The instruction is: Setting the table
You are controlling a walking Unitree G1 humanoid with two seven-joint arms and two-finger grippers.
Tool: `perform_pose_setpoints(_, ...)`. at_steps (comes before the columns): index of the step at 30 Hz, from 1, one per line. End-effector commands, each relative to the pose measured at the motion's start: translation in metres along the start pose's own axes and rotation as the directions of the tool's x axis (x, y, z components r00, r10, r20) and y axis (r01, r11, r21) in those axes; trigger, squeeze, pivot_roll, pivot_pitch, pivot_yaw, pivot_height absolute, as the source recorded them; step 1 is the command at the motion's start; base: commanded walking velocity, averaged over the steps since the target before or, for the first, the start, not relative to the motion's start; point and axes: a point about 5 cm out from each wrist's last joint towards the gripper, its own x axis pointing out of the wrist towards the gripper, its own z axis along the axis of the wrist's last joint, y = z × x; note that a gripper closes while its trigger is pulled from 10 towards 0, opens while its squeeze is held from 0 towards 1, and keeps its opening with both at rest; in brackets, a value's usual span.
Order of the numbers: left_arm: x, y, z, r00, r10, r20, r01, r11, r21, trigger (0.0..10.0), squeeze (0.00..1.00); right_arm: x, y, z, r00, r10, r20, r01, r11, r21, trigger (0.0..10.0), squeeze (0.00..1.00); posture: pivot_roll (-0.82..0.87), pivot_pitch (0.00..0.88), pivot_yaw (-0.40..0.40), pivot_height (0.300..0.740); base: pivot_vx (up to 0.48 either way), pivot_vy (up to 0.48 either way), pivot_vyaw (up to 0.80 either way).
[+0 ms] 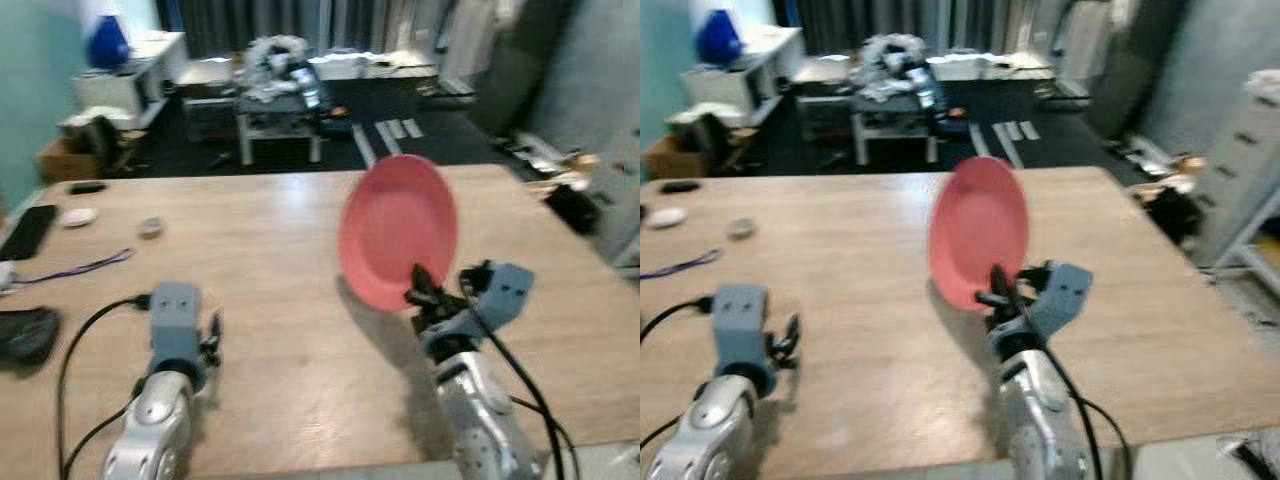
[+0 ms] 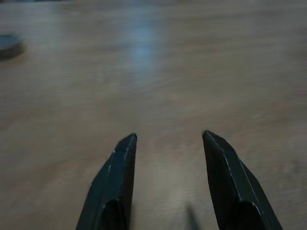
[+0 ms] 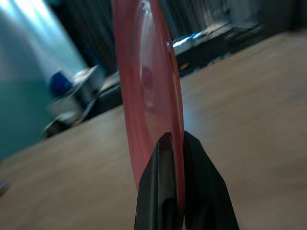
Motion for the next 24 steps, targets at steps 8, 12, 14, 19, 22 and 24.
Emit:
perform_pose_setpoints(8,-0.003,0.009,-0.009,0.999,0.026,-0.04,-0.026,0.999,0.019,10.0,0.0,0.0,0.006,-0.004,0.999,0.031,-0.01,-0.031,0.999,-0.005,10.0,0.0,0.03,0.145,0.088,0.74,0.247,0.0,0.0)
perform_pose_setpoints(12,-0.005,0.006,-0.009,0.999,0.01,-0.032,-0.01,1.0,0.018,10.0,0.0,-0.001,0.013,-0.007,0.995,0.093,-0.042,-0.093,0.996,0.015,10.0,0.0,0.03,0.144,0.087,0.74,0.0,0.0,0.0)
perform_pose_setpoints(14,-0.006,0.005,-0.009,0.999,0.003,-0.035,-0.003,1.0,0.016,10.0,0.0,-0.002,0.016,-0.011,0.988,0.131,-0.087,-0.128,0.991,0.034,10.0,0.0,0.03,0.144,0.087,0.74,0.0,0.0,0.0)
perform_pose_setpoints(19,-0.012,0.007,-0.014,0.998,-0.044,-0.05,0.048,0.996,0.07,10.0,0.0,-0.009,0.017,-0.023,0.941,0.218,-0.258,-0.188,0.973,0.136,10.0,0.0,0.03,0.151,0.079,0.74,0.0,0.0,0.0)
perform_pose_setpoints(22,-0.017,0.009,-0.016,0.994,-0.092,-0.06,0.098,0.989,0.111,10.0,0.0,-0.013,0.013,-0.027,0.909,0.255,-0.33,-0.205,0.962,0.179,10.0,0.0,0.03,0.155,0.074,0.74,0.0,0.0,0.0)
perform_pose_setpoints(24,-0.023,0.012,-0.013,0.984,-0.172,-0.038,0.176,0.961,0.213,10.0,0.0,-0.014,0.006,-0.031,0.878,0.261,-0.401,-0.184,0.958,0.221,10.0,0.0,0.04,0.158,0.067,0.74,0.0,0.0,0.0)
